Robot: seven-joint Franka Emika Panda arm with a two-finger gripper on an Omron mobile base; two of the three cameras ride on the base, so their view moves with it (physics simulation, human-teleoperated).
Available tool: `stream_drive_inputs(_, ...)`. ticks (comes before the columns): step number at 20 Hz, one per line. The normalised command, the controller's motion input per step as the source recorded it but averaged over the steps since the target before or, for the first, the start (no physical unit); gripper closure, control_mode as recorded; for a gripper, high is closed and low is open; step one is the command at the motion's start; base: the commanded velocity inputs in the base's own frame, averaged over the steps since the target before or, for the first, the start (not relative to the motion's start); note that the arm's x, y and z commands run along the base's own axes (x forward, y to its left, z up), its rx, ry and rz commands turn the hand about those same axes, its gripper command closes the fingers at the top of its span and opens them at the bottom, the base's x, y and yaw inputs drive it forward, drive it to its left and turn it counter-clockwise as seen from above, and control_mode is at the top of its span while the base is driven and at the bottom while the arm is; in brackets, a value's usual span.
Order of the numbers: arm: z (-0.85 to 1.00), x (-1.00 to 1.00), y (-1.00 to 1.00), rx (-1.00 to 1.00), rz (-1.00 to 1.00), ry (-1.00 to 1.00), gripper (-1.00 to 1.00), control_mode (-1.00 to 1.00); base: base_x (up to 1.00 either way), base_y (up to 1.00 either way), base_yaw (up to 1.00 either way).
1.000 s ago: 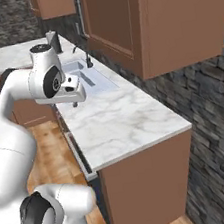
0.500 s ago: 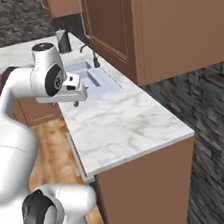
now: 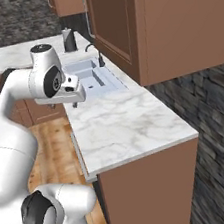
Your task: Open the dishwasher door and pull out the top rack.
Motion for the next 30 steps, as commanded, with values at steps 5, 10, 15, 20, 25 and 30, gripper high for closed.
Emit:
stream_drive_inputs(5, -0.97, -0.46, 0.75, -0.25, 0.09, 0.04, -1.00, -1.00, 0.00, 0.00, 0.00)
stream_drive_inputs(10, -1.00, -0.25, 1.00, -0.37, 0.08, 0.00, -1.00, -1.00, 0.00, 0.00, 0.00)
stream_drive_inputs(15, -1.00, -0.05, 1.00, -0.45, 0.05, 0.00, -1.00, -1.00, 0.00, 0.00, 0.00)
stream_drive_inputs(20, -0.89, 0.08, 0.53, -0.20, 0.01, 0.00, -1.00, -1.00, 0.00, 0.00, 0.00)
stream_drive_inputs(25, -0.87, 0.43, 0.11, -0.25, -0.03, 0.10, -1.00, -1.00, 0.00, 0.00, 0.00)
stream_drive_inputs(30, -0.77, 0.63, -0.08, -0.21, -0.10, 0.07, -1.00, -1.00, 0.00, 0.00, 0.00)
